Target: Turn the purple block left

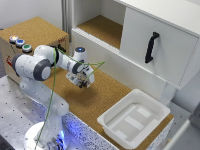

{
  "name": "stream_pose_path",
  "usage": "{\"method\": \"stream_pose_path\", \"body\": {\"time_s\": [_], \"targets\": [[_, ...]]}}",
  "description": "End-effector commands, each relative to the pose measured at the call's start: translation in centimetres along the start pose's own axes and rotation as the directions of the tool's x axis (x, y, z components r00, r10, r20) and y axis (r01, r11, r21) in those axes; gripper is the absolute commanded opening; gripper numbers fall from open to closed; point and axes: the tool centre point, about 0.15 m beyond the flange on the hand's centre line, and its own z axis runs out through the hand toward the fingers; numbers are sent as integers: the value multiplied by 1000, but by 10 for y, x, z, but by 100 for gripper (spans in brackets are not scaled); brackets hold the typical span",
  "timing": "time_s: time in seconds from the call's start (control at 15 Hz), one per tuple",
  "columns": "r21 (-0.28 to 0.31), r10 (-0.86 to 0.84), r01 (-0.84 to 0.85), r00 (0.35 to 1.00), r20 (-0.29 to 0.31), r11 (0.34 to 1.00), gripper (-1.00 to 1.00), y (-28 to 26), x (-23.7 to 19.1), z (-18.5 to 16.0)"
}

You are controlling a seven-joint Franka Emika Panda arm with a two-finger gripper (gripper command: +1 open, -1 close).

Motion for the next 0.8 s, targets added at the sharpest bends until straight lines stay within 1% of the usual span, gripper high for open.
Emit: {"method": "stream_pose_path", "body": {"time_s": [0.0,0.27,0.33,0.53,0.73], "targets": [[-6,-7,8,998,62,1000,-100,1,13,-1],[-24,16,-14,999,52,1000,-100,-5,9,-11],[-28,28,-27,999,38,999,-100,-7,8,-18],[-16,17,-17,1000,23,1000,-100,-13,8,-37],[-30,-109,110,993,56,993,-100,-27,7,-45]]}}
